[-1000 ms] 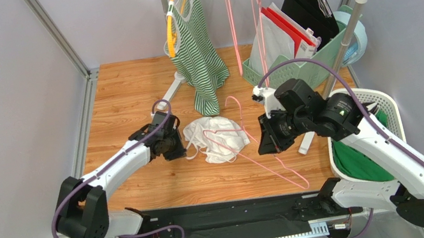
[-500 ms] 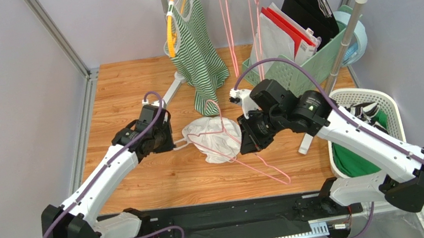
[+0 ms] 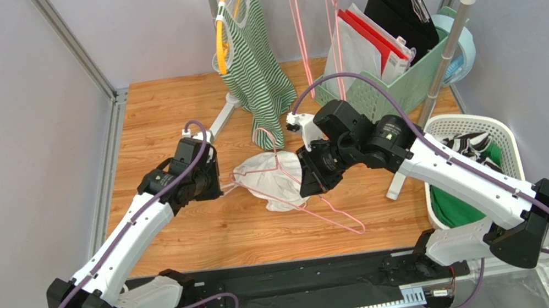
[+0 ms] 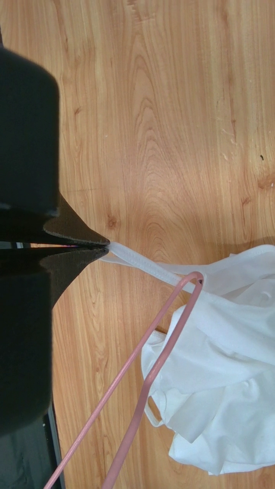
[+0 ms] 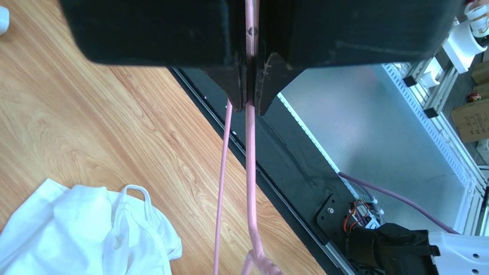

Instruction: Place the tank top on the hanger

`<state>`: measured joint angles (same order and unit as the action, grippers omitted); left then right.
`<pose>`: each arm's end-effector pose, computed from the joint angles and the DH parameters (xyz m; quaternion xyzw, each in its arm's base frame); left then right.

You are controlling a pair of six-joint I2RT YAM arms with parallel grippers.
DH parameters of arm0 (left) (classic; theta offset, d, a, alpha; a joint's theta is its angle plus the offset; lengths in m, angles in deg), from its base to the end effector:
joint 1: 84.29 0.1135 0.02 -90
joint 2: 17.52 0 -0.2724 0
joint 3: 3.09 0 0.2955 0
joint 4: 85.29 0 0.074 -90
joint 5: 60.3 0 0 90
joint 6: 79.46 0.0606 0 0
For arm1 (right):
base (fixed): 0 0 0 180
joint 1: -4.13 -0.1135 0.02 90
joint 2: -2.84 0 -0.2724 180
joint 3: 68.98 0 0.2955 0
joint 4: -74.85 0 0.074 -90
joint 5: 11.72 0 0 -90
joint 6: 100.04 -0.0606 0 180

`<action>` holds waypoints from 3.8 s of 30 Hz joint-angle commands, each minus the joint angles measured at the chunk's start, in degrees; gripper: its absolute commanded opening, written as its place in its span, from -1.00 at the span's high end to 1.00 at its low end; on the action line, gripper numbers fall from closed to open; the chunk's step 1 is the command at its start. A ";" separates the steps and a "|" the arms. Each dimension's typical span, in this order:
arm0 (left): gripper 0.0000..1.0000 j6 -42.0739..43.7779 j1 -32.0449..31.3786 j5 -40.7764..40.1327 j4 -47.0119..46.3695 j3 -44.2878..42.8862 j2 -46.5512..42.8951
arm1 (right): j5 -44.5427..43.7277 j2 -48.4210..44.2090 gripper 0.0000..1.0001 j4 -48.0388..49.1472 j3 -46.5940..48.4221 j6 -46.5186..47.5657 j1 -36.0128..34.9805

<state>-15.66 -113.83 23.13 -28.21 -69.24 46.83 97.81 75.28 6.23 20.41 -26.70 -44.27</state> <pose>0.2417 -0.1290 0.2580 0.0107 0.9530 -0.0909 0.2889 0.1852 0.2391 0.3565 -0.3081 0.8802 0.3090 0.1866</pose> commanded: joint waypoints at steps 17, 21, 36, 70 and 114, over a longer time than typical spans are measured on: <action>1.00 7.56 0.62 -1.96 2.71 -12.54 5.60 | 1.83 -4.24 1.00 -4.27 1.87 1.64 -0.82; 1.00 9.23 0.62 -2.05 2.89 -14.38 6.13 | 0.60 -4.59 1.00 -3.57 1.35 1.29 -0.82; 1.00 13.89 0.62 7.35 0.42 -14.64 1.03 | -4.41 -1.26 1.00 0.39 2.40 1.55 -0.73; -0.61 21.42 0.89 11.48 7.20 -35.57 1.39 | -7.32 -11.53 1.00 15.60 -0.50 -3.46 -0.82; 0.24 24.62 0.89 55.88 -6.77 -20.80 -3.97 | 16.60 -4.77 1.00 11.03 7.15 -0.56 3.05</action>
<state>11.53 -113.06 75.39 -31.16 -91.14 45.02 113.79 70.63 14.07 25.70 -27.67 -41.87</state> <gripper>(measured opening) 0.445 0.013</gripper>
